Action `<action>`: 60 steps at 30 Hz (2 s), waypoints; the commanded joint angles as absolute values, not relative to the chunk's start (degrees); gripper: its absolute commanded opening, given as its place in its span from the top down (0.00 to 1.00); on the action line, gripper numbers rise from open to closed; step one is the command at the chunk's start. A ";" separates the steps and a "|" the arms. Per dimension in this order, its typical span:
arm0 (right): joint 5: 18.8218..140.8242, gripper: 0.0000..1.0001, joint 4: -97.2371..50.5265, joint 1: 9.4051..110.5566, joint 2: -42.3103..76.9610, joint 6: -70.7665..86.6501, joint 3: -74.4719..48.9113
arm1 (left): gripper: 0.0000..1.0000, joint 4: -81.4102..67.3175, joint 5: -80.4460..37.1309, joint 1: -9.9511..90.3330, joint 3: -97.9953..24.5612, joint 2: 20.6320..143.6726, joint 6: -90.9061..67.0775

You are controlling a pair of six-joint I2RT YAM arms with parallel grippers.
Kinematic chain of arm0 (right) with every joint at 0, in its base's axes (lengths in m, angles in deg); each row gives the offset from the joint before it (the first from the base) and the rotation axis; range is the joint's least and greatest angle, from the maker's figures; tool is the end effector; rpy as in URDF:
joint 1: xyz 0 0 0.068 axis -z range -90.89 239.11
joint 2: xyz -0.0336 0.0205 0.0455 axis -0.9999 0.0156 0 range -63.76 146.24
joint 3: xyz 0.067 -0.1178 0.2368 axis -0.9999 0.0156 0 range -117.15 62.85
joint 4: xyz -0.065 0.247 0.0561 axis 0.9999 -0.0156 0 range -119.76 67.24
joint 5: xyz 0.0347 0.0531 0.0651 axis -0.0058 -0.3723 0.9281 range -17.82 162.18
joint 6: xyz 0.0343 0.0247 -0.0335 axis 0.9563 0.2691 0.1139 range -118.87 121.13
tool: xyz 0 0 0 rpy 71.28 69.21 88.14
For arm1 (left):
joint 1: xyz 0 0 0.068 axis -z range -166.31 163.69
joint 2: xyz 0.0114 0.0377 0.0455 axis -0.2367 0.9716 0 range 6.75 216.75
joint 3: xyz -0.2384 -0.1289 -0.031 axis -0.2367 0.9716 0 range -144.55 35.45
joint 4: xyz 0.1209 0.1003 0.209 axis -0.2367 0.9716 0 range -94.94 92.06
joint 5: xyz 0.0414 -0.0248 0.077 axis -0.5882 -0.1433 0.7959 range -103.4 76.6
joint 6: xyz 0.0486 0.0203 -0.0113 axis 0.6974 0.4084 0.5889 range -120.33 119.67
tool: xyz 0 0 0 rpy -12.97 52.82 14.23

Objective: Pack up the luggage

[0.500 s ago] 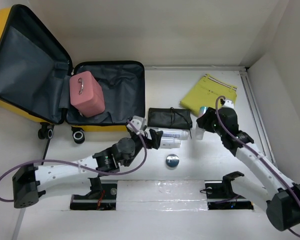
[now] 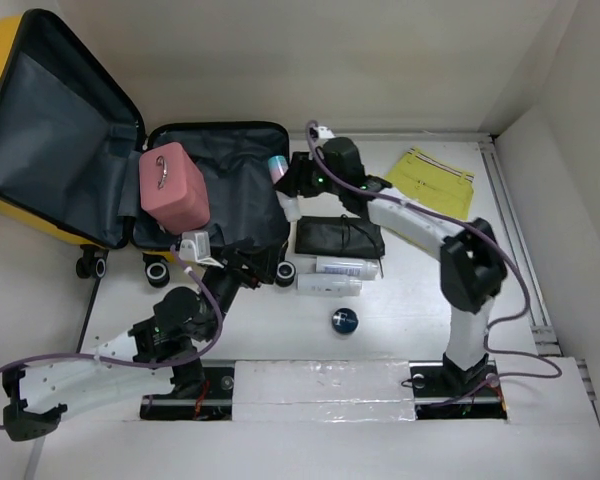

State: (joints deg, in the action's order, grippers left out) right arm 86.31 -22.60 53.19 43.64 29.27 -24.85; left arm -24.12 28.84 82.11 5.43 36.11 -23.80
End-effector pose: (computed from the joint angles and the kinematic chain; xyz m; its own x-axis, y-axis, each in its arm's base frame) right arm 0.3610 0.2724 0.3030 -0.5949 0.1339 -0.7925 -0.5382 0.6660 0.5165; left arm 0.0695 -0.1107 0.3398 -0.0670 -0.6320 -0.7720 0.4679 0.6635 -0.5838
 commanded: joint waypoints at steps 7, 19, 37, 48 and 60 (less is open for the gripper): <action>89.06 0.28 -11.86 51.75 57.26 38.30 -39.01 | 0.19 -10.39 30.29 82.25 2.31 39.62 -30.48; 91.69 0.38 -6.15 60.88 34.01 36.12 -14.70 | 0.15 -17.24 15.98 82.25 -0.92 57.85 -14.94; 95.47 0.39 -6.15 79.35 -3.29 27.93 30.33 | 0.10 -17.50 0.06 78.55 -14.73 95.95 3.44; 96.70 0.39 -5.01 79.88 -1.62 29.08 31.39 | 0.17 -16.63 -3.30 76.01 -13.85 101.49 1.77; 96.08 0.39 -4.48 79.35 -1.62 29.08 31.39 | 0.39 -17.33 -6.29 76.01 -11.40 103.96 -2.18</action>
State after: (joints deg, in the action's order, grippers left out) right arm 95.14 -8.13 79.39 -1.36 29.38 31.19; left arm -17.63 -4.73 76.08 -13.19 105.09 -0.65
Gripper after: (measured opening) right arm 0.610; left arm 0.605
